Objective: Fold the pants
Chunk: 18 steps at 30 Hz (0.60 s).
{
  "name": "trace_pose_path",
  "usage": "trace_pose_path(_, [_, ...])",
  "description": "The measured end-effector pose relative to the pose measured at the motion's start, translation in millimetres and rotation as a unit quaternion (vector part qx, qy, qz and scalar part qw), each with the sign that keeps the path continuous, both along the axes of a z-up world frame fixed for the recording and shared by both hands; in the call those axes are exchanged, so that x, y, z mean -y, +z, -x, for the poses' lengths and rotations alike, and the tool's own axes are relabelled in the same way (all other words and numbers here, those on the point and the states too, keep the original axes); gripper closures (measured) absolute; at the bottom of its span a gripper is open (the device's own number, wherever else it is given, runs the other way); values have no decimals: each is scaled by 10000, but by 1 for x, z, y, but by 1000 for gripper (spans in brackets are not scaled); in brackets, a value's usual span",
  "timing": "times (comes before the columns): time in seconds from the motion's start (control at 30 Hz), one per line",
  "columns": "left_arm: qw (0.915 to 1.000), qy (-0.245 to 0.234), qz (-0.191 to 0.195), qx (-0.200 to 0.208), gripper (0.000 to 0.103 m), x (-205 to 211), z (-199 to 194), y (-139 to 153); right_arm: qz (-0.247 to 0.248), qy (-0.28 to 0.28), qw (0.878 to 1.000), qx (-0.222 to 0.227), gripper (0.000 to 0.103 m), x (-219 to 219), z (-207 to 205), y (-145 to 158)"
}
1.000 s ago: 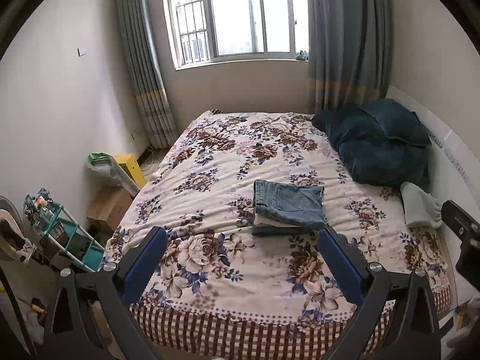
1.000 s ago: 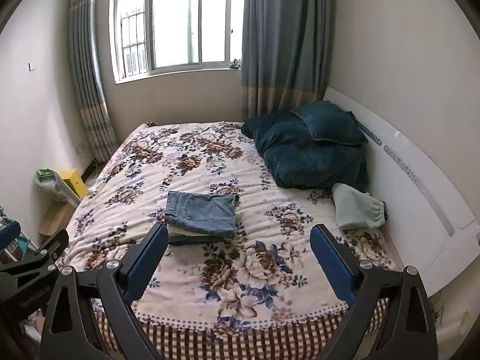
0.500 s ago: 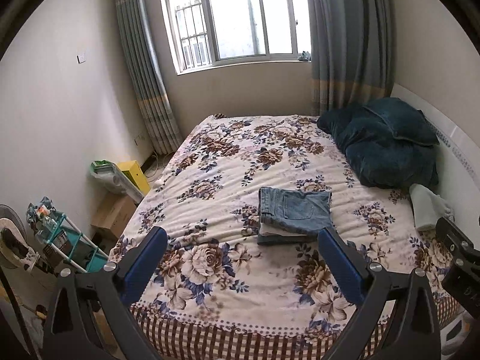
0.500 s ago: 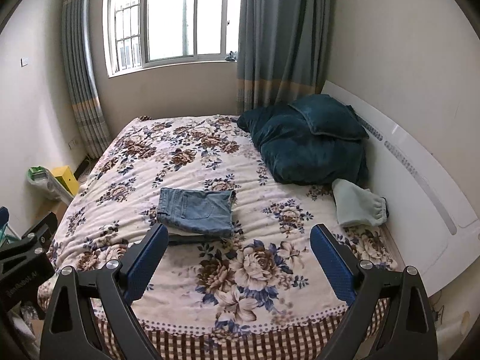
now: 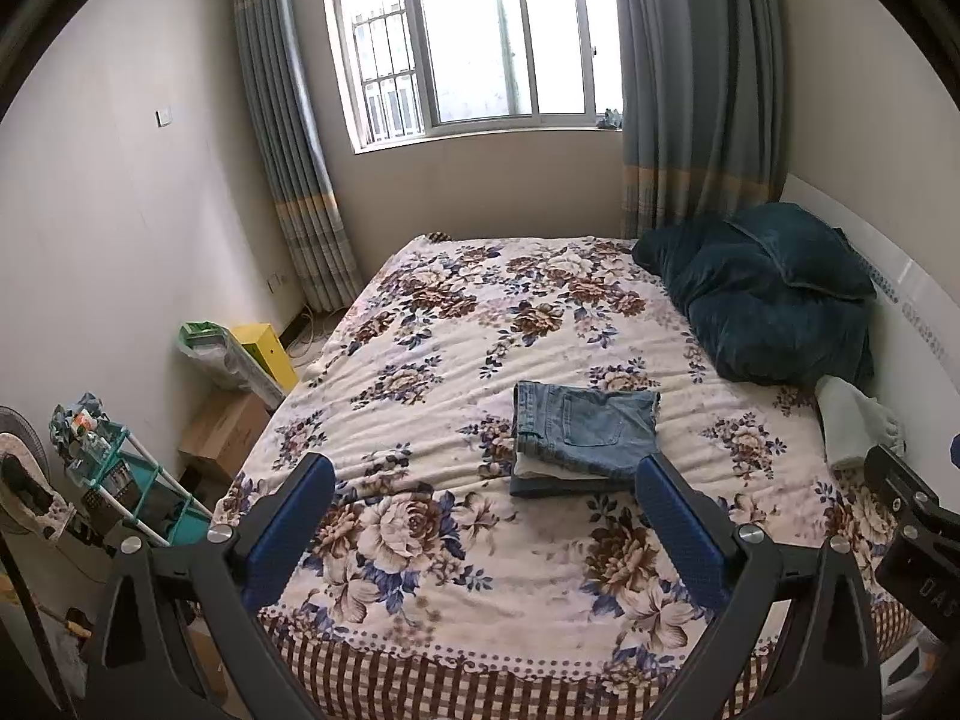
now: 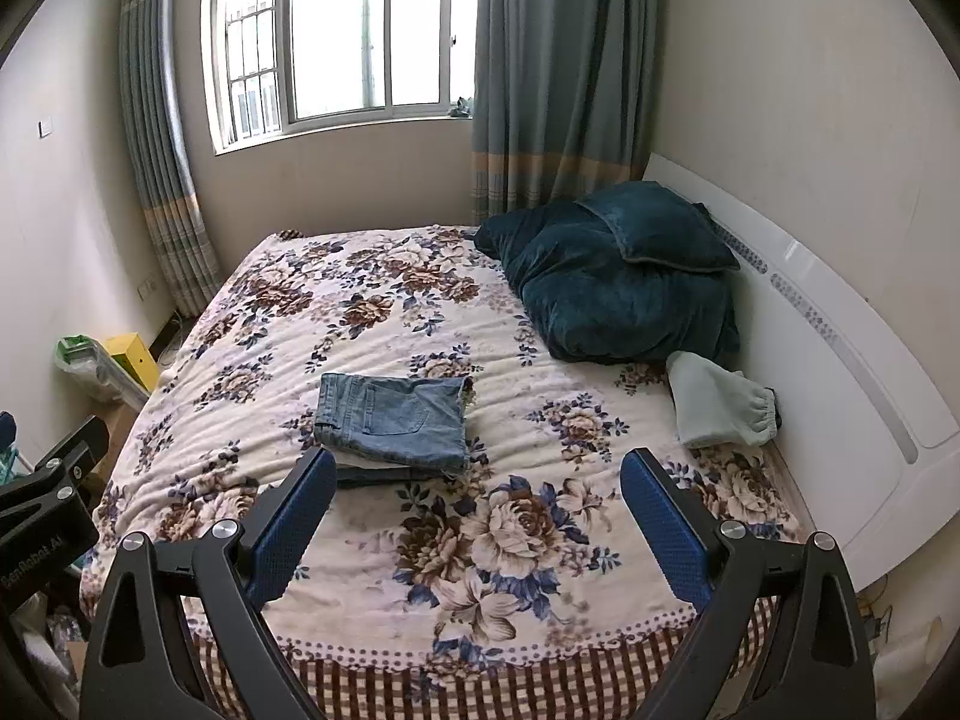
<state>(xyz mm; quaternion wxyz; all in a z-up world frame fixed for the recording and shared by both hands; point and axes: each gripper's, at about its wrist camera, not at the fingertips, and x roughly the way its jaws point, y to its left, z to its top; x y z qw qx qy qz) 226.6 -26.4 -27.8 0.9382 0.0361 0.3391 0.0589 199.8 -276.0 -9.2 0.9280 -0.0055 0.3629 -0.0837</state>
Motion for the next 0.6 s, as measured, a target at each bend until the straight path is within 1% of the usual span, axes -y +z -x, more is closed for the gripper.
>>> trace_pose_path(0.6, [10000,-1,19,-19,0,-2,-2,-2,-26,61,10000,-6,5,-3,-3,0])
